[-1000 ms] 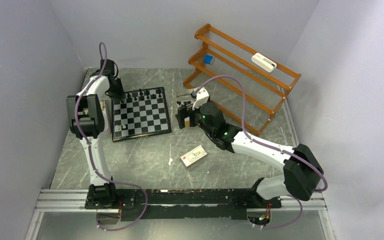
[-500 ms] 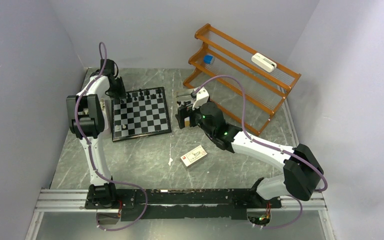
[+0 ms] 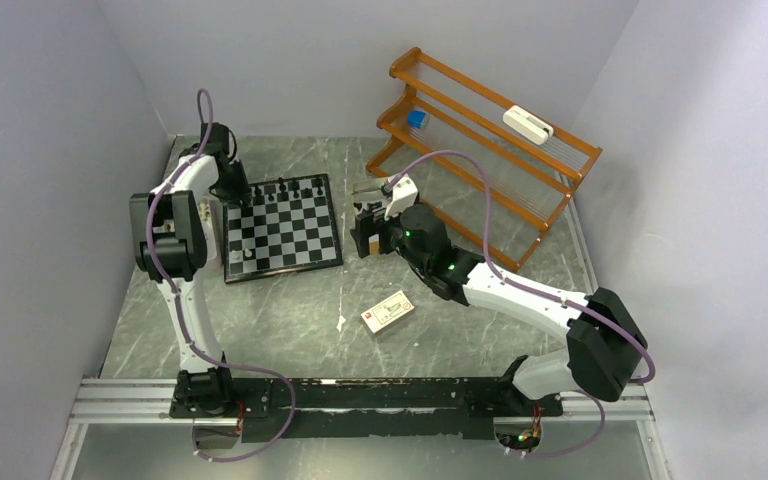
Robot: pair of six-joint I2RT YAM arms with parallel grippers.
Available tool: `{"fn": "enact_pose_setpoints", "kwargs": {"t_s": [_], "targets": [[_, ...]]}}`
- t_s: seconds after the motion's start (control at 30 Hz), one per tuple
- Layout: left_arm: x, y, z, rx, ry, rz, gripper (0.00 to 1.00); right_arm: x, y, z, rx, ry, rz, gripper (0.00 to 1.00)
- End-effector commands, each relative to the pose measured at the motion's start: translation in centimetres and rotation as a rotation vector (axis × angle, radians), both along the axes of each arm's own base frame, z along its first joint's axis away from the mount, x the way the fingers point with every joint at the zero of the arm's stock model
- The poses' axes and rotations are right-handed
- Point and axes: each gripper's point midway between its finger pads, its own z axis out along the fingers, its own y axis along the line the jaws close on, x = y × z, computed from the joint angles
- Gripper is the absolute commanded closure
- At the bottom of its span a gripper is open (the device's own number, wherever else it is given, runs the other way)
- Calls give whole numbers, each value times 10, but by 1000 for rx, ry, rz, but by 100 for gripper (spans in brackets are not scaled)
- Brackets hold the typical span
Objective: Set up the chess pieces on the board
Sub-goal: Place the chess piece on the chessboard, then pick up the chess piece from the storage box.
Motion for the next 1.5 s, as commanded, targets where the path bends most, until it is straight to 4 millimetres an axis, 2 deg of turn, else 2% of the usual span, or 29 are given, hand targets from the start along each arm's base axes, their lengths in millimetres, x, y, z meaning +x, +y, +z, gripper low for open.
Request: {"fn": "enact_pose_setpoints", "kwargs": {"t_s": [0.0, 0.3, 0.4, 0.63, 0.73, 0.97, 1.1, 1.2, 1.37, 1.4, 1.43, 1.47], "targets": [[-3, -5, 13, 11, -12, -1, 67, 2, 1, 7, 18, -21, 0, 0], [4, -7, 13, 14, -23, -11, 72, 1, -1, 10, 22, -26, -3, 0], [4, -1, 14, 45, -22, 5, 71, 0, -1, 10, 22, -27, -3, 0], [3, 0, 17, 49, -21, 9, 72, 1, -1, 9, 24, -23, -7, 0], [4, -3, 29, 41, -43, 5, 71, 3, -3, 8, 32, -9, -30, 0], [8, -7, 69, 27, -139, -7, 62, 13, -4, 2, 10, 46, -96, 0], [0, -18, 86, -28, -169, -29, 62, 13, 3, 1, 11, 41, -66, 0], [-15, -33, 99, -80, -204, -61, 60, 23, 4, -4, -13, 45, -83, 2], [-49, -65, 134, -170, -309, -166, 49, 50, -3, -22, -91, 61, -124, 14], [-58, -78, 138, -188, -323, -207, 32, 56, -6, -27, -107, 65, -129, 17], [-67, -85, 139, -198, -327, -232, 4, 62, -9, -29, -121, 65, -132, 22], [-76, -92, 140, -204, -332, -255, 1, 68, -13, -34, -134, 70, -134, 26]]}}
